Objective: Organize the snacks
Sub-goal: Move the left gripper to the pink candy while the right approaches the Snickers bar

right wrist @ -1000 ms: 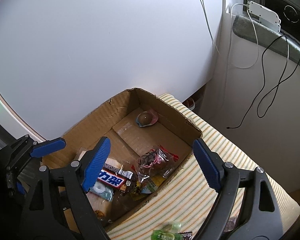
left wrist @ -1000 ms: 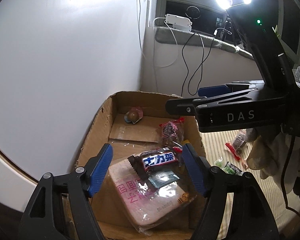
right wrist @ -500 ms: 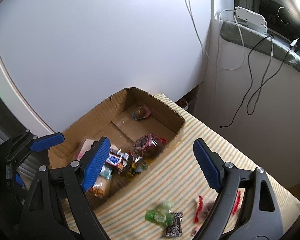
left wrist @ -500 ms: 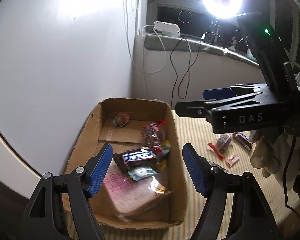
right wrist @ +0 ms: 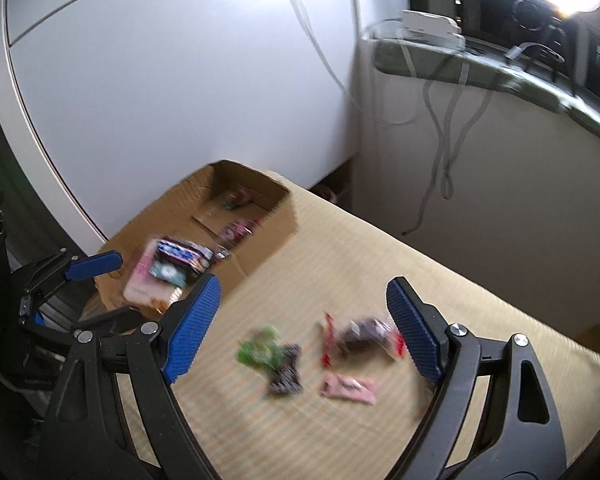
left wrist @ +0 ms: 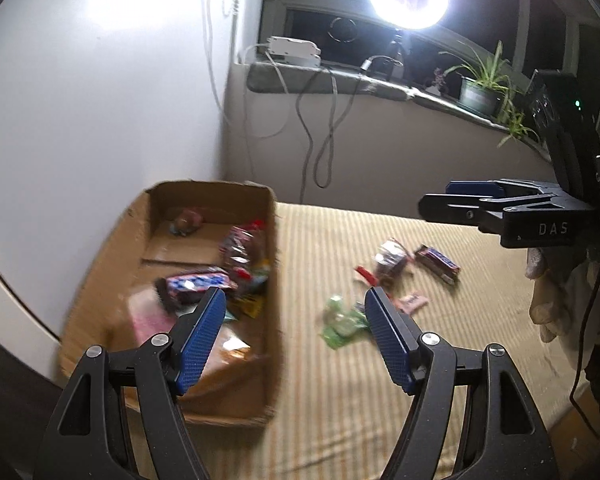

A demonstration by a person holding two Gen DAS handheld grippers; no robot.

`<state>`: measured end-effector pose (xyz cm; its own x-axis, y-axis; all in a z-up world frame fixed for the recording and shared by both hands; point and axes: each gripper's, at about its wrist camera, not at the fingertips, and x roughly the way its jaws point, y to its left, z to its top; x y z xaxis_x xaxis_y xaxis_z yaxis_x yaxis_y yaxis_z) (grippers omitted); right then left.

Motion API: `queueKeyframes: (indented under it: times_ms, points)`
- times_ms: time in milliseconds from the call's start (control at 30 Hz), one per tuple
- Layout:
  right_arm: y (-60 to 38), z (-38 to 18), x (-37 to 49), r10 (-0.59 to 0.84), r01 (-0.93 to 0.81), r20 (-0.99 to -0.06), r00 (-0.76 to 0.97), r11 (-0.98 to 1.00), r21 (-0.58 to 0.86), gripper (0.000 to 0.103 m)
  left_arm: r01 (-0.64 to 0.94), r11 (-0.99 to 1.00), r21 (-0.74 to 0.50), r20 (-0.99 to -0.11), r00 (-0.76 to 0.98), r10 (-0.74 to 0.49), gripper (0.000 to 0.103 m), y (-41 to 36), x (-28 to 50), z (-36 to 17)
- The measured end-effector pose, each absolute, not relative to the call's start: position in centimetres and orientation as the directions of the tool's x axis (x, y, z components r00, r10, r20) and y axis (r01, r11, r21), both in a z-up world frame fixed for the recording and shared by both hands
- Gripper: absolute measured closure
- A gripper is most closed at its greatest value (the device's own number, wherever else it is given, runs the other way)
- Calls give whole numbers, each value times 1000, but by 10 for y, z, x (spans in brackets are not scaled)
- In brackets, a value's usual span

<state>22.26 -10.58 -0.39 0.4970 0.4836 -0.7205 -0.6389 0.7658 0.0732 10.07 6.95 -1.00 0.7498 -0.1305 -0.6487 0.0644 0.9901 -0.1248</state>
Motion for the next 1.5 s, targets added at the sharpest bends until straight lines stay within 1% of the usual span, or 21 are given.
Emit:
queueKeyframes:
  times_ms: [200,233,400,433,467,500,567,733,867,1000,1033,1067,1200,1267,1500]
  points:
    - [-153,-19,218,456,-600,-737,499,796,87,16,122,981,-149,-669,718,-191,32,40,99,-24]
    - [-158,-22,217,453,-599,-741,496,796,86,16,130,979,-155,-675,710,-201,37,35,99,-27]
    - [-176,-37,216,415,-601,-766,492,798,46,16,155,975,-161,-702,676,-224,41,17,105,-39]
    - [-179,-39,216,407,-599,-769,493,800,39,16,162,974,-161,-706,671,-228,44,13,106,-40]
    - [-182,-43,218,402,-598,-772,492,801,36,16,170,973,-159,-711,663,-232,47,9,108,-42]
    - [-185,-45,220,396,-595,-776,491,803,33,18,175,972,-157,-715,659,-234,48,5,110,-43]
    - [-189,-51,225,379,-585,-788,486,811,29,26,196,968,-157,-720,648,-248,50,-4,116,-45]
    - [-197,-65,243,361,-571,-805,470,820,34,27,254,955,-150,-738,614,-279,55,-29,137,-51]
    - [-199,-75,254,356,-560,-815,458,827,47,31,301,943,-142,-759,578,-299,58,-46,155,-60]
    - [-200,-85,265,351,-552,-825,443,832,58,31,330,935,-132,-780,547,-303,60,-61,172,-71]
    - [-200,-87,267,350,-552,-827,440,832,59,32,337,932,-132,-786,537,-305,64,-64,177,-74]
    - [-200,-89,269,349,-552,-830,435,832,60,33,342,930,-133,-793,526,-307,65,-66,181,-78]
    - [-201,-96,276,346,-550,-838,423,833,66,35,357,926,-126,-807,506,-305,65,-74,193,-86]
    - [-201,-98,279,347,-549,-839,418,833,71,35,368,922,-123,-814,493,-306,67,-77,197,-89]
    - [-199,-101,286,354,-550,-842,406,831,85,36,380,921,-83,-831,485,-274,67,-80,204,-97]
